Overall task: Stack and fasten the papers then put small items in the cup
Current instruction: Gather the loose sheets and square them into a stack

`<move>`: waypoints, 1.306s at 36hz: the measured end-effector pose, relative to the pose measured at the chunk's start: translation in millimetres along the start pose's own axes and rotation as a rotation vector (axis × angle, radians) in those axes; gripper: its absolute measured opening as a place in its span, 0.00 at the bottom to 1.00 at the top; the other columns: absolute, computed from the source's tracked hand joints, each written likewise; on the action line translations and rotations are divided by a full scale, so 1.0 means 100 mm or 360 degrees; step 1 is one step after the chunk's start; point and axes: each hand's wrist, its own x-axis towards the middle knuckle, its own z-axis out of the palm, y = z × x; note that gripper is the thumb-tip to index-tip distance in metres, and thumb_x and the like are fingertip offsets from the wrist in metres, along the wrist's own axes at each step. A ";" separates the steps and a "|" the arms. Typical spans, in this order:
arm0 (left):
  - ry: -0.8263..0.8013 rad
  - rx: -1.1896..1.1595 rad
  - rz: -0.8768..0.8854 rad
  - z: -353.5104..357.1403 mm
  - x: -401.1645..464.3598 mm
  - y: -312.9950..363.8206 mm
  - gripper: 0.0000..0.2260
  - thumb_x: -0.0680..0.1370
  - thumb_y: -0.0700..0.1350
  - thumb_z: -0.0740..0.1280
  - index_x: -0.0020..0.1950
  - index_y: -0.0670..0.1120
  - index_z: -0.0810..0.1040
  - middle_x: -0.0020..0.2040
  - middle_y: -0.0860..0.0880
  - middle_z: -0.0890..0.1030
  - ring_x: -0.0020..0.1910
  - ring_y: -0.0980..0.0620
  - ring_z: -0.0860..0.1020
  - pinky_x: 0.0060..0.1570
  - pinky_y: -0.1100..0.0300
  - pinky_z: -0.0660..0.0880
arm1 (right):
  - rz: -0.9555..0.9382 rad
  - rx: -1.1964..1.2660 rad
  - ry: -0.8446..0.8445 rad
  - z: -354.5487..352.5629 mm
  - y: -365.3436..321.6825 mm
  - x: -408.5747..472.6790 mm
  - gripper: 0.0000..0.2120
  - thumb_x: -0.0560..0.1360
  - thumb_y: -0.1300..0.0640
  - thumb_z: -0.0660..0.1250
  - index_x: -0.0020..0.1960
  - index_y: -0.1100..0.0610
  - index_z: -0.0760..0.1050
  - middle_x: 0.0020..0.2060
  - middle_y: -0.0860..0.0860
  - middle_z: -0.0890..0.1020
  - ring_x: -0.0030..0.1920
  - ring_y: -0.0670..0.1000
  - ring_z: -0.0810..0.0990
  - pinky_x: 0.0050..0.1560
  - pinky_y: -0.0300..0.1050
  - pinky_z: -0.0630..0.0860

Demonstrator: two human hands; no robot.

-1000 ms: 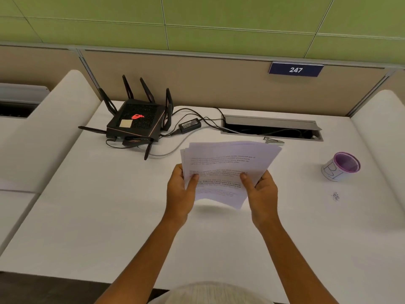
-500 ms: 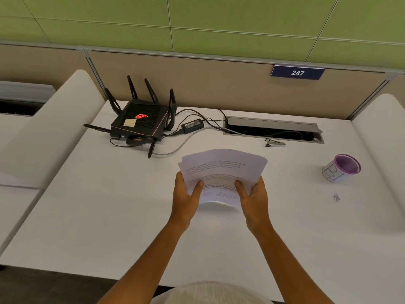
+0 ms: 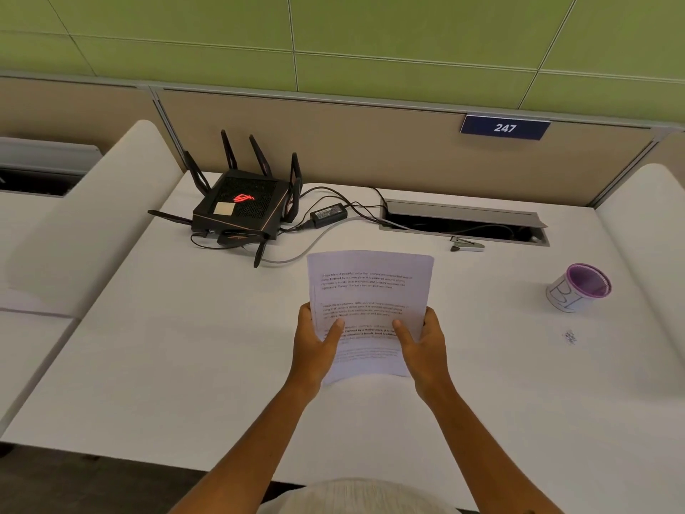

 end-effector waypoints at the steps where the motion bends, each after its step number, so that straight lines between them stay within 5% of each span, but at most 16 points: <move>1: -0.0004 0.0029 -0.0006 0.00 0.00 -0.01 0.18 0.83 0.47 0.73 0.69 0.52 0.70 0.61 0.52 0.80 0.56 0.54 0.82 0.39 0.72 0.80 | 0.0011 -0.0028 -0.0002 0.00 0.01 0.00 0.15 0.82 0.56 0.70 0.66 0.49 0.71 0.57 0.47 0.82 0.54 0.52 0.85 0.42 0.39 0.85; 9: 0.0013 0.0065 -0.0001 -0.05 0.05 0.03 0.14 0.82 0.45 0.73 0.65 0.54 0.73 0.57 0.54 0.82 0.53 0.54 0.83 0.38 0.69 0.82 | -0.0013 -0.0154 -0.0058 -0.02 -0.10 0.08 0.13 0.82 0.54 0.71 0.65 0.50 0.75 0.55 0.48 0.83 0.52 0.51 0.86 0.45 0.43 0.86; 17: 0.0253 -0.0318 -0.0117 -0.23 0.09 0.08 0.13 0.82 0.41 0.73 0.64 0.50 0.78 0.58 0.52 0.86 0.53 0.52 0.87 0.41 0.63 0.84 | 0.0143 0.0099 -0.0506 -0.41 -0.18 0.11 0.13 0.78 0.56 0.75 0.62 0.57 0.83 0.55 0.53 0.89 0.56 0.57 0.87 0.60 0.55 0.83; 23: 0.0312 -0.0788 -0.0212 -0.29 0.05 0.07 0.19 0.81 0.37 0.73 0.69 0.53 0.79 0.61 0.54 0.87 0.57 0.52 0.87 0.48 0.57 0.86 | 0.0314 0.0459 -0.0704 -0.48 -0.08 -0.01 0.29 0.73 0.49 0.77 0.69 0.62 0.78 0.62 0.62 0.85 0.62 0.65 0.84 0.63 0.64 0.81; 25: 0.0321 -0.0881 -0.0249 -0.25 0.02 0.05 0.19 0.81 0.37 0.73 0.68 0.54 0.80 0.62 0.53 0.87 0.60 0.50 0.87 0.53 0.52 0.86 | 0.0340 0.0580 -0.0668 -0.39 -0.05 -0.07 0.35 0.68 0.47 0.82 0.69 0.62 0.78 0.63 0.62 0.84 0.62 0.65 0.84 0.61 0.62 0.82; 30: 0.0266 -0.1094 -0.0345 -0.13 -0.10 0.02 0.21 0.81 0.36 0.72 0.70 0.56 0.79 0.65 0.51 0.87 0.62 0.47 0.86 0.62 0.43 0.83 | 0.0364 0.0634 -0.0355 -0.09 -0.05 -0.21 0.19 0.75 0.59 0.75 0.65 0.59 0.80 0.59 0.56 0.87 0.59 0.58 0.87 0.56 0.56 0.85; 38: 0.0301 -0.1194 -0.0488 -0.39 -0.04 -0.10 0.17 0.83 0.42 0.70 0.72 0.49 0.78 0.66 0.46 0.86 0.62 0.45 0.86 0.49 0.50 0.87 | 0.0384 0.0311 -0.0073 -0.24 -0.03 -0.05 0.10 0.78 0.61 0.75 0.58 0.55 0.83 0.52 0.50 0.89 0.53 0.57 0.89 0.54 0.59 0.86; 41: 0.0247 -0.1081 -0.0511 -0.69 0.08 -0.14 0.16 0.86 0.47 0.66 0.73 0.48 0.78 0.66 0.44 0.86 0.64 0.42 0.84 0.49 0.50 0.86 | 0.0362 0.0123 -0.0089 -0.43 -0.03 0.05 0.09 0.78 0.60 0.74 0.59 0.55 0.83 0.53 0.51 0.89 0.52 0.57 0.89 0.54 0.60 0.86; 47: -0.0098 -0.0220 -0.0443 -0.93 0.23 -0.01 0.16 0.82 0.52 0.72 0.71 0.57 0.80 0.60 0.51 0.88 0.58 0.44 0.87 0.52 0.49 0.86 | 0.0258 -0.0075 -0.0193 -0.62 -0.09 0.18 0.09 0.80 0.60 0.73 0.59 0.56 0.84 0.52 0.52 0.89 0.50 0.57 0.89 0.52 0.57 0.86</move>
